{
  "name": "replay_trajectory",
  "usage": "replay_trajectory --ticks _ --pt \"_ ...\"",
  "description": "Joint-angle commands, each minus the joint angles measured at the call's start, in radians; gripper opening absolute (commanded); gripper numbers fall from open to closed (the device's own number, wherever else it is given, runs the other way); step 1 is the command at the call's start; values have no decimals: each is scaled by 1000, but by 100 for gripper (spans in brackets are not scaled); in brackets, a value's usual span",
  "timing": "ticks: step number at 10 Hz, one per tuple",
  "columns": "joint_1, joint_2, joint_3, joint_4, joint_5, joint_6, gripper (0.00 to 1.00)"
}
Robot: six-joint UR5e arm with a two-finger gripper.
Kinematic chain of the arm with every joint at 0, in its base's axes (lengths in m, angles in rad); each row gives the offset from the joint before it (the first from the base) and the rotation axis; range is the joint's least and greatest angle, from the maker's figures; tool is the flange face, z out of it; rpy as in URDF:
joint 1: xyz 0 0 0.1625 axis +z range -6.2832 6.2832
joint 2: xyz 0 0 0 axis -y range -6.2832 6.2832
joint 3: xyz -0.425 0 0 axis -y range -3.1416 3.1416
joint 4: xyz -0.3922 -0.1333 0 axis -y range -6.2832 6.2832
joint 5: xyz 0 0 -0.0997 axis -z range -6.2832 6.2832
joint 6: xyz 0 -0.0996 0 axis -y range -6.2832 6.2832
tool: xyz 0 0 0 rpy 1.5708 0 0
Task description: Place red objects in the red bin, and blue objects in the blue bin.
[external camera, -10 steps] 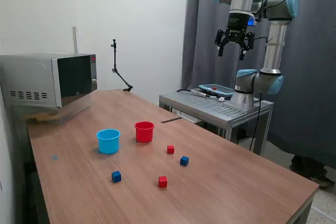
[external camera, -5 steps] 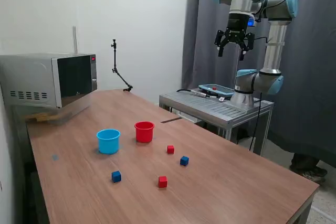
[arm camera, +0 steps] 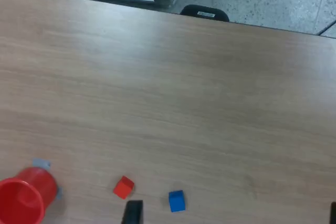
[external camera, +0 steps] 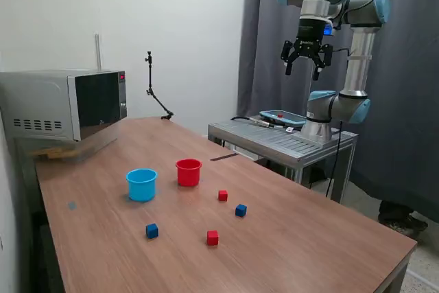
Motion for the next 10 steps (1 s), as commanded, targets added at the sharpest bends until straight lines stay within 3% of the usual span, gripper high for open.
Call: replay_trajectory --ticks 1,10 --pt "0 0 1 -1 0 2 100" --pt "13 10 0 -25 -5 8 100"
